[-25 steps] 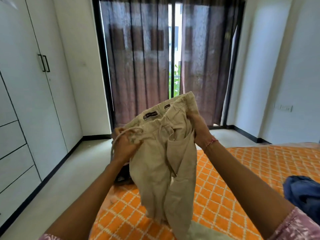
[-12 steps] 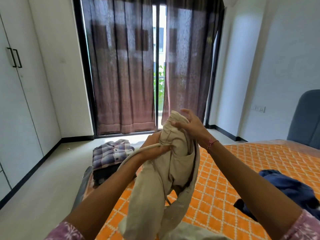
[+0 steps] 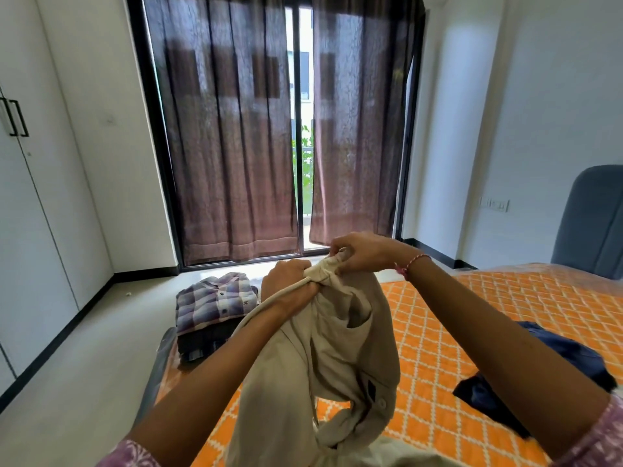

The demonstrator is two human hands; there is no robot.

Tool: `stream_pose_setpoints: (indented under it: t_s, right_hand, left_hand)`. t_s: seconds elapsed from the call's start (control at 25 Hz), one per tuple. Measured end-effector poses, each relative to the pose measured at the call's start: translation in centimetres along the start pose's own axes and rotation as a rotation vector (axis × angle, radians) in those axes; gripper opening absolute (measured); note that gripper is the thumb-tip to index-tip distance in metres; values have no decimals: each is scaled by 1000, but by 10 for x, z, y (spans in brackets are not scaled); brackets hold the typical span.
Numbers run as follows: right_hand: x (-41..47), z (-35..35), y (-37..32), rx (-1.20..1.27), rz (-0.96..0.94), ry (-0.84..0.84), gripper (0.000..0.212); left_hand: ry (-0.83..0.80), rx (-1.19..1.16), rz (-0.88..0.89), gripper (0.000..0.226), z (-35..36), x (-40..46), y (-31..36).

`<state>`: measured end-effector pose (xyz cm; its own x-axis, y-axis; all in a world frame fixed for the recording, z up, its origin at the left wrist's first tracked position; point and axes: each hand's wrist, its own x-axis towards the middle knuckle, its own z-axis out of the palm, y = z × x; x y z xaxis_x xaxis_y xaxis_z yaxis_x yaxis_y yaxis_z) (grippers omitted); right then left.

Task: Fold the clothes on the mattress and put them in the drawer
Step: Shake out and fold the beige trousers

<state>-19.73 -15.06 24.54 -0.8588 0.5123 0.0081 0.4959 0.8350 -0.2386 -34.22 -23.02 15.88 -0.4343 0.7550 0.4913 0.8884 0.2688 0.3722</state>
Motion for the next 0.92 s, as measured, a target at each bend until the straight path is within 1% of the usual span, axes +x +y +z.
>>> stream_pose_setpoints:
  t_s: [0.04,0.08,0.12,0.16,0.2,0.24,0.28,0.32,0.36,0.4,0.48,0.52,0.56,0.6,0.64,0.68,0.72,0.76,0.8,0.84,0.92]
  right_hand:
    - [-1,0,1,48,51,-88,36]
    - [-1,3,3,52,69,-109,35]
    - [1,8,4,6,56,-40,29]
    - [4,13,5,-67,31,104,24]
    - [7,18,5,-147,20,272,23]
    - [10,23,7,-182,24,400,24]
    - [13,27,11,-172,31,478,27]
    - [15,30,15,-151,45,520,28]
    - [16,33,19,-139,60,542,29]
    - [17,35,24,-137,72,559,29]
    - [16,41,31,-115,64,596,30]
    - [15,44,34,-96,60,621,30]
    - [13,47,38,-71,55,655,29]
    - [11,49,42,-35,46,692,29]
    - [10,50,46,8,30,729,28]
    - [9,50,50,49,3,754,27]
    - [7,49,53,83,-35,760,25]
    - [7,49,53,111,-82,756,24]
    - [6,49,52,133,-124,756,23]
    - [6,48,51,159,-154,768,22]
    - [3,41,51,238,-173,806,23]
  left_hand:
    - [19,50,-38,25,-2,0,1]
    - [36,100,-63,22,-3,-1,1]
    - [42,130,-77,20,-2,-3,1]
    - [47,155,-68,19,0,-9,3]
    - [48,194,-41,23,4,-19,3]
    - [60,268,40,39,12,-30,2]
    - [82,355,157,59,24,-46,-4]
    - [64,416,258,75,35,-67,-13]
    - [-68,528,360,82,45,-88,-25]
    - [-283,634,440,84,53,-111,-36]
    - [-837,784,505,86,59,-149,-50]
    - [-989,781,533,85,54,-155,-51]
    - [-1061,678,543,80,46,-153,-48]
    - [-1037,494,544,68,40,-144,-47]
    - [-898,273,520,52,29,-131,-45]
    - [-648,71,466,38,20,-115,-45]
    - [-370,-88,399,31,10,-102,-43]
    - [-179,-212,341,29,5,-87,-42]
    - [-89,-296,299,36,3,-74,-40]
    - [-99,-328,273,47,5,-63,-36]
    - [-226,-337,226,60,17,-47,-33]
